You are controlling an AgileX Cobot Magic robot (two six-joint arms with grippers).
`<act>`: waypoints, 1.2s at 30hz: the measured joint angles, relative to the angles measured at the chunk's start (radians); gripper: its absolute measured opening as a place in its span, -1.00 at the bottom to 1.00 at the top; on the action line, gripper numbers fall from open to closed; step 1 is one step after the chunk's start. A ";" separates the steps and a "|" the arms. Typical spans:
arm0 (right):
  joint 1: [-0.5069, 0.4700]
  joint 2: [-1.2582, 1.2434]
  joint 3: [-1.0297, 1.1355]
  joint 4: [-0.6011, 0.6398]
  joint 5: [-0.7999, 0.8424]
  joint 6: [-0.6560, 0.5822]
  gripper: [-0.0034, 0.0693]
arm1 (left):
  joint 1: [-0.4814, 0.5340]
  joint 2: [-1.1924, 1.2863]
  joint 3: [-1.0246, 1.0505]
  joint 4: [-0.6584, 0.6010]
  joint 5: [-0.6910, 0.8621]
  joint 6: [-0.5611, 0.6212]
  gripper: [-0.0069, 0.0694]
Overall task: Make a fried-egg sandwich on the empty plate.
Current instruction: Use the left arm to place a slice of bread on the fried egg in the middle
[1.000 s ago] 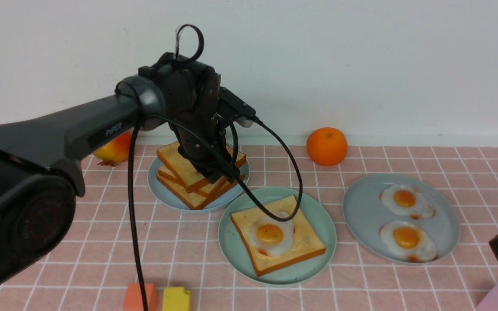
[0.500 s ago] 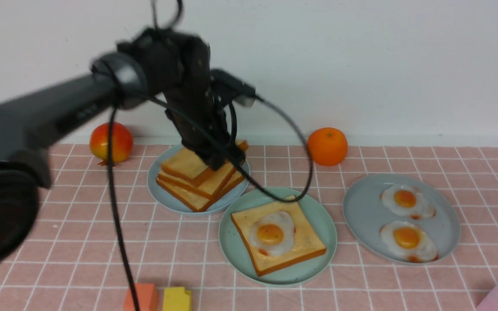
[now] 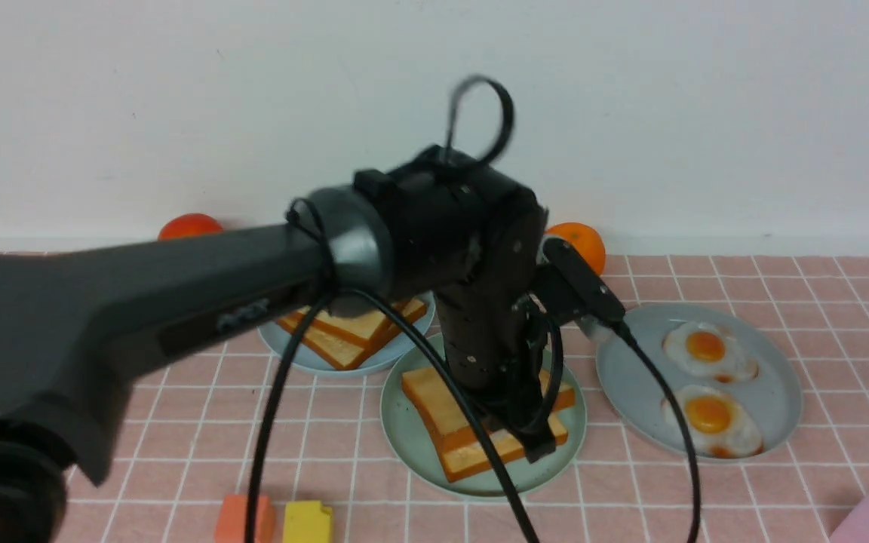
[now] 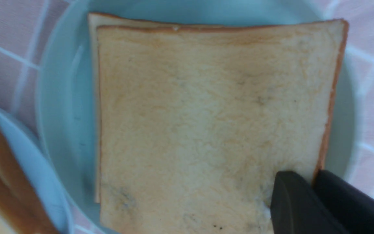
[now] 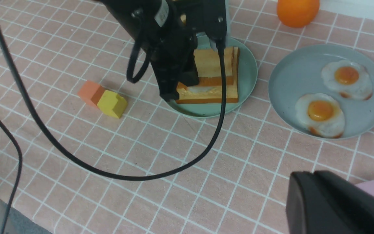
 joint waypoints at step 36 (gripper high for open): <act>0.000 -0.001 0.098 0.073 0.000 -0.019 -0.70 | -0.012 -0.123 0.000 0.016 -0.016 -0.218 0.29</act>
